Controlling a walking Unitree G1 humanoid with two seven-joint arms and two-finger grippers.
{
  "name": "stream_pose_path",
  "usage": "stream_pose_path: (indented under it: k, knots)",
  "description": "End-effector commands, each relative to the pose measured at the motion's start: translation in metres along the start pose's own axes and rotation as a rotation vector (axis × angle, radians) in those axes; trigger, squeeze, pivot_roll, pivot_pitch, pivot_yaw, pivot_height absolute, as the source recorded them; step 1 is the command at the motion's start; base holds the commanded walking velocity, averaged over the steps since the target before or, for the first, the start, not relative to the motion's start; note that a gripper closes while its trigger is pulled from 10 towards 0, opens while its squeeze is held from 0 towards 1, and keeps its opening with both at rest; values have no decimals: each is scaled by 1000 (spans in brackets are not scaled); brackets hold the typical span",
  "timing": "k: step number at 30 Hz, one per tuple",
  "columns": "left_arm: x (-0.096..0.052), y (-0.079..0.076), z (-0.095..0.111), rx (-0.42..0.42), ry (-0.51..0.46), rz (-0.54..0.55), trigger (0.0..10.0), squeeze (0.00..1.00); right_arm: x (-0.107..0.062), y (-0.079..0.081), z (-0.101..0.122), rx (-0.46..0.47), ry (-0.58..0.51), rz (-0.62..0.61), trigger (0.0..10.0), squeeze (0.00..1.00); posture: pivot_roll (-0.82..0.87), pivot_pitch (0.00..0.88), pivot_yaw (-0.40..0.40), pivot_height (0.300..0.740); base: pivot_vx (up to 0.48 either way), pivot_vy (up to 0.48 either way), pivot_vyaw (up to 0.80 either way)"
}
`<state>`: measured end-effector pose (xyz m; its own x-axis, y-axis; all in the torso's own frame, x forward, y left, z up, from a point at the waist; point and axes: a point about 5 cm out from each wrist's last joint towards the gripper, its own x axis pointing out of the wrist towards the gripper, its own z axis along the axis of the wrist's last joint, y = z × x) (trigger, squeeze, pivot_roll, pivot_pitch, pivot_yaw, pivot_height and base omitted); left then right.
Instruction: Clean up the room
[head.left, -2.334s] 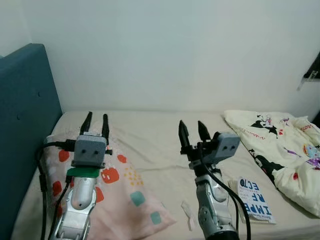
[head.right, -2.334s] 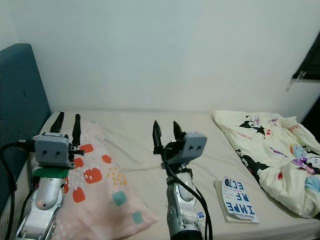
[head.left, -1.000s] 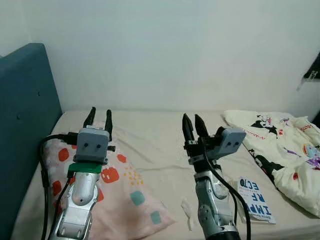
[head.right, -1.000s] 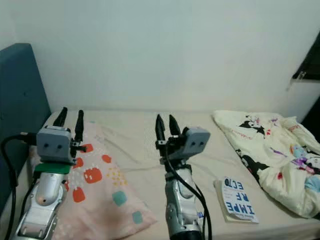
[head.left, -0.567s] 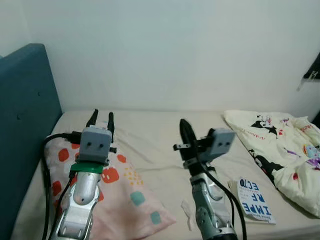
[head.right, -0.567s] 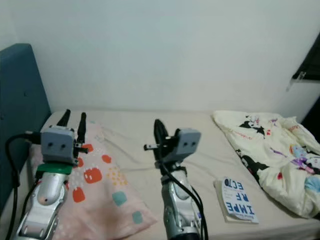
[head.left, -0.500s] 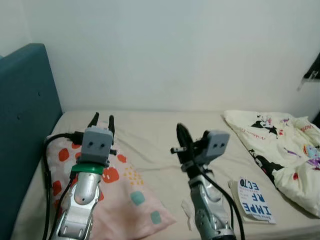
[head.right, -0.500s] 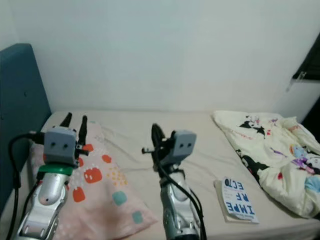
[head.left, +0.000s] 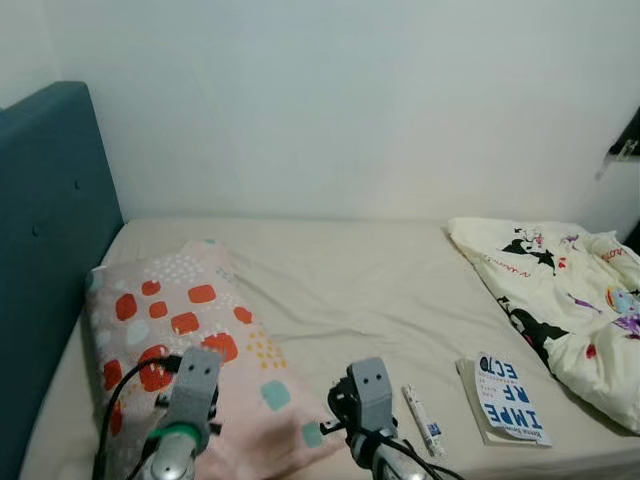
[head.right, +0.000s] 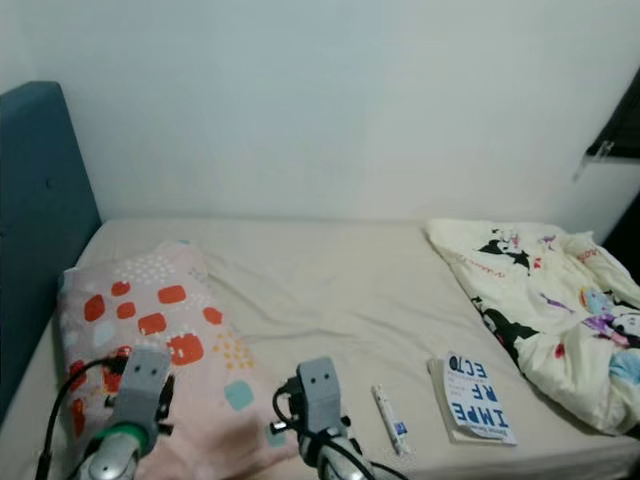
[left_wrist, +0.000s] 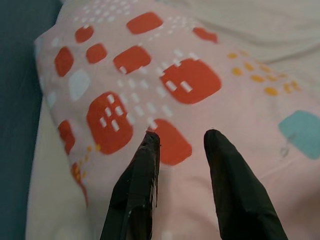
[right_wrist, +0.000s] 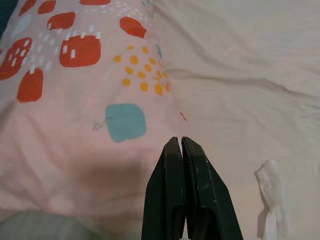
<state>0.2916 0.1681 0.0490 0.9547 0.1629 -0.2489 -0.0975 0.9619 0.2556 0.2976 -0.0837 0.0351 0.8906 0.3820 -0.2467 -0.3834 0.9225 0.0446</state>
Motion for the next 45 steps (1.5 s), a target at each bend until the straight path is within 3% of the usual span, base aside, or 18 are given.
stream_pose_path:
  k: [1, 7, 18, 20, 23, 25, 26, 30, 38, 43, 45]
  knots:
    - [-5, 0, -17, 22, 70, 0, 10000, 0, -5, 1, -15, -14, 53, 6, 10000, 0, 69, 9, -23, 703, 0, 0, 0]
    - [-9, -8, -37, 35, 161, -26, 10000, 0, -6, 2, -26, -42, 108, 1, 10000, 0, 75, 11, -24, 703, 0, 0, 0]
    - [-9, -15, -32, 34, 139, -40, 10000, 0, -6, 0, -27, -36, 107, 0, 10000, 0, 76, 24, -23, 703, 0, 0, 0]
    - [-10, -16, -34, 35, 144, -42, 10000, 0, -7, 1, -32, -36, 125, 0, 10000, 0, 77, 25, -22, 703, 0, 0, 0]
    - [-13, -22, -43, 20, 156, -82, 10000, 0, -19, 2, -59, -72, 241, 1, 10000, 0, 77, 41, -33, 703, 0, 0, 0]
    - [-13, -24, -44, 18, 159, -89, 10000, 0, -21, 0, -62, -67, 252, -12, 10000, 31, 77, 41, -33, 703, 0, 0, 0]
    - [-13, -25, -44, 21, 159, -91, 10000, 0, -22, -2, -62, -52, 249, -29, 10000, 59, 74, 42, -37, 703, 0, 0, 0]
    - [-10, -25, -39, -9, 154, -66, 10000, 0, -18, -6, -55, -17, 207, -79, 10000, 0, 68, 57, -41, 703, 0, 0, 0]
    - [-9, -18, -39, -1, 128, -35, 10000, 0, -9, -2, -39, 37, 118, -94, 10000, 0, 66, 73, -20, 703, 0, 0, 0]
    - [-11, -17, -46, -19, 161, -28, 10000, 0, -9, -1, -41, 28, 127, -103, 10000, 0, 68, 76, -23, 703, 0, 0, 0]
    - [-12, -18, -50, -46, 178, -25, 10000, 0, -10, -2, -46, -4, 185, -106, 10000, 0, 70, 85, -27, 703, 0, 0, 0]
